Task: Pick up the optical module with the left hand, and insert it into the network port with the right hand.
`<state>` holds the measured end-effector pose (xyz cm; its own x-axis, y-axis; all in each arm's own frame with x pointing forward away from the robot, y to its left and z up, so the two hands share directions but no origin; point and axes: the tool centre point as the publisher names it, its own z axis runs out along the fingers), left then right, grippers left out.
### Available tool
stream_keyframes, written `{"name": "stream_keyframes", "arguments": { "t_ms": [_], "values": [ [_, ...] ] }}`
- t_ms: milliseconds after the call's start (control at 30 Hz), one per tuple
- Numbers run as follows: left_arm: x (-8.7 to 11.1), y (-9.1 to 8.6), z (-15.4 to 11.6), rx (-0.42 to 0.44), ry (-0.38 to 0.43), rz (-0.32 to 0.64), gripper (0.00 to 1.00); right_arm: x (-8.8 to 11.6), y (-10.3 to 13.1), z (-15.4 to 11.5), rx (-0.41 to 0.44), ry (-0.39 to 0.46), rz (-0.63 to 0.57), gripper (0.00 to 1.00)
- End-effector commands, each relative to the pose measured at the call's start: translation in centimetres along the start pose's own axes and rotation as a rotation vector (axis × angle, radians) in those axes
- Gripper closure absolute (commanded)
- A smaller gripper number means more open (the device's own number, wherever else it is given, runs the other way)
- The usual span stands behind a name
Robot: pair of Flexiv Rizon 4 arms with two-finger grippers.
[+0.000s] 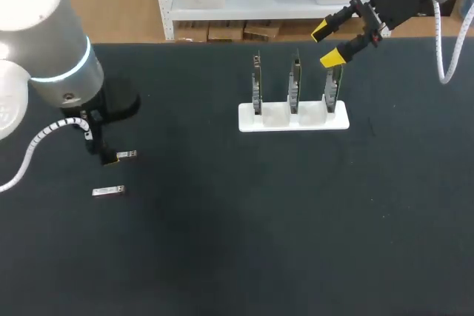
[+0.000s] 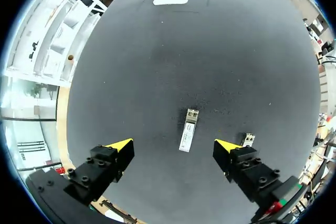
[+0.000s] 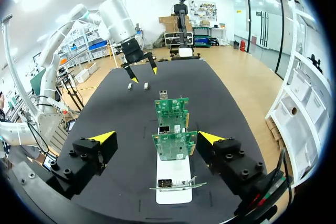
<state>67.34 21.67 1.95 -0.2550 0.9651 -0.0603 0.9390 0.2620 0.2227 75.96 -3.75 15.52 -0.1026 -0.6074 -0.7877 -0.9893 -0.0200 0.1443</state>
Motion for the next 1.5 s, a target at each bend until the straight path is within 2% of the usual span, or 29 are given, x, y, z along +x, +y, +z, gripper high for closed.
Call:
{"name": "stream_keyframes", "arguments": {
  "t_ms": [33,233,400,600,967,1500],
  "values": [
    [0.5,-0.2,0.1,0.017,-0.002,0.019,0.00,0.0,0.2,0.0,0.005,0.000,-0.001,0.00],
    [1.3,-0.8,0.9,0.064,0.012,0.050,0.00,0.0,0.2,0.0,0.005,0.000,-0.001,0.00],
    [1.4,-0.9,1.1,0.068,-0.007,0.070,0.00,0.0,0.2,0.0,0.005,0.000,-0.001,0.00],
    [1.3,-1.2,2.2,0.095,0.011,0.090,0.00,0.0,0.2,0.0,0.005,0.000,-0.001,0.00],
    [1.2,-0.5,1.5,0.119,0.003,0.057,0.00,0.0,0.2,0.0,0.005,0.000,-0.001,0.00],
    [1.0,-1.0,1.6,0.160,0.015,0.066,0.00,0.0,0.2,0.0,0.005,0.000,-0.001,0.00]
  ]
}}
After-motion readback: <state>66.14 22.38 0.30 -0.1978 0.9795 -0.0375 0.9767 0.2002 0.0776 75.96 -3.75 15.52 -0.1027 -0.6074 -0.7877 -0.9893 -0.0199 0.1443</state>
